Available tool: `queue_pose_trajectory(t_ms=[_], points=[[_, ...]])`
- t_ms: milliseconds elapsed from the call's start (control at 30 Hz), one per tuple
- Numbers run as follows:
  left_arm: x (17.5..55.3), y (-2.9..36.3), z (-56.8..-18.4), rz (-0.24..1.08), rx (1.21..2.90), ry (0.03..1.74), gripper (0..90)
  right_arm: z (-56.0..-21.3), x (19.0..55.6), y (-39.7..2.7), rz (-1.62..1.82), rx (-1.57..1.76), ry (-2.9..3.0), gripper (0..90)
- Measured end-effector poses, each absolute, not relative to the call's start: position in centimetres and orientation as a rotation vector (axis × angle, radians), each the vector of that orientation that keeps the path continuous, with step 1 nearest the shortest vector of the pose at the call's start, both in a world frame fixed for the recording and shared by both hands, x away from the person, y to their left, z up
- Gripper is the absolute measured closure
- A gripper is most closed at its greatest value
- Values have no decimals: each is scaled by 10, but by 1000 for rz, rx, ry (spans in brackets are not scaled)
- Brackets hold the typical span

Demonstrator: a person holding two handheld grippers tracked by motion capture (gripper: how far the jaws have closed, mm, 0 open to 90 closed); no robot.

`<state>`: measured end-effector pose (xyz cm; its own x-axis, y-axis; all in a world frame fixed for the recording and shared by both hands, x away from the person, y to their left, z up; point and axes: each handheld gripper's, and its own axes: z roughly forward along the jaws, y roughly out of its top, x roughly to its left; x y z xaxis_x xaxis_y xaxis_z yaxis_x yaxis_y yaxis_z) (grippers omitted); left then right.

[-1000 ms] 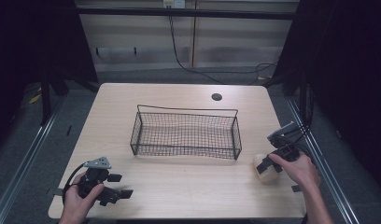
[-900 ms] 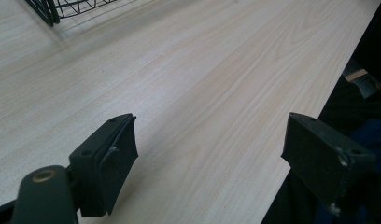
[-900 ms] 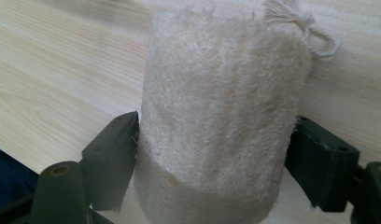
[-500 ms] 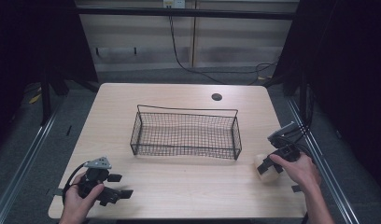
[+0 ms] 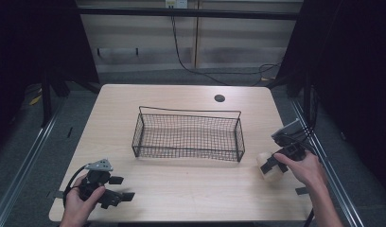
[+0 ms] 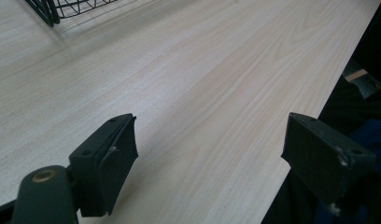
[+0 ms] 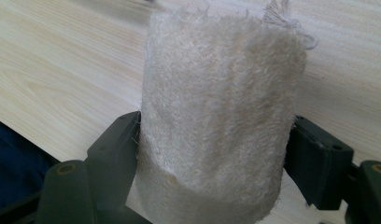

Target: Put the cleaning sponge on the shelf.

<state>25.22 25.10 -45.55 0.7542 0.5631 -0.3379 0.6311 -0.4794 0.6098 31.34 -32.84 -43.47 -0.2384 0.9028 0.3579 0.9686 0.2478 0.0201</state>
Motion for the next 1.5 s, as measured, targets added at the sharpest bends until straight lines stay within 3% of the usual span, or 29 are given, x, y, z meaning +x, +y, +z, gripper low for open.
queue_pose_trajectory(t_ms=[1500], points=[[252,251,-456,-120,2201,892,173,-376,314,-310,-425,-1642,-2378,250]])
